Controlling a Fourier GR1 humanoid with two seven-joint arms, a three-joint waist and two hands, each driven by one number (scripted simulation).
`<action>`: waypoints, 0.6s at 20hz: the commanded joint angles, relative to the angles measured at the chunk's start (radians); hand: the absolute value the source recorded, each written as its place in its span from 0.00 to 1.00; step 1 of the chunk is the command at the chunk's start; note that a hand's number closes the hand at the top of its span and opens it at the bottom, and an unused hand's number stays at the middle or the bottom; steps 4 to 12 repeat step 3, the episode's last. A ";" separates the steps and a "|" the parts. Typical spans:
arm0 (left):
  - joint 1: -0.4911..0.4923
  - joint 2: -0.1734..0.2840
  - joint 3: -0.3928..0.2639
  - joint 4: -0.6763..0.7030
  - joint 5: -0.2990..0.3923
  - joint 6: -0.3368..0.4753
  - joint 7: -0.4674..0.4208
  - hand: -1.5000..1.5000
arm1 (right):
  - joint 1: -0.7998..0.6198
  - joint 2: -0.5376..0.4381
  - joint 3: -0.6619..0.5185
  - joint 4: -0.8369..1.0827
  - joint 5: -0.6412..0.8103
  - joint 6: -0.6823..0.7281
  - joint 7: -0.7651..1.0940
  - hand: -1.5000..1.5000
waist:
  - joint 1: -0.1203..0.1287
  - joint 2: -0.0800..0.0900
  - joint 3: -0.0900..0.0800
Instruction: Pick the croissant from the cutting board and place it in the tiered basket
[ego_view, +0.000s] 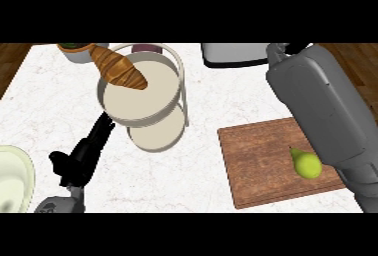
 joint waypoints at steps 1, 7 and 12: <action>0.026 -0.003 0.008 0.002 0.001 0.008 -0.013 0.50 | 0.197 -0.085 -0.003 -0.225 -0.022 0.023 0.039 0.00 | -0.035 -0.003 0.001; 0.035 0.022 0.024 -0.010 0.009 -0.002 -0.002 0.50 | 0.244 -0.144 -0.017 -0.336 -0.057 0.086 0.058 0.00 | -0.044 -0.009 0.001; 0.035 0.022 0.024 -0.010 0.009 -0.002 -0.002 0.50 | 0.244 -0.144 -0.017 -0.336 -0.057 0.086 0.058 0.00 | -0.044 -0.009 0.001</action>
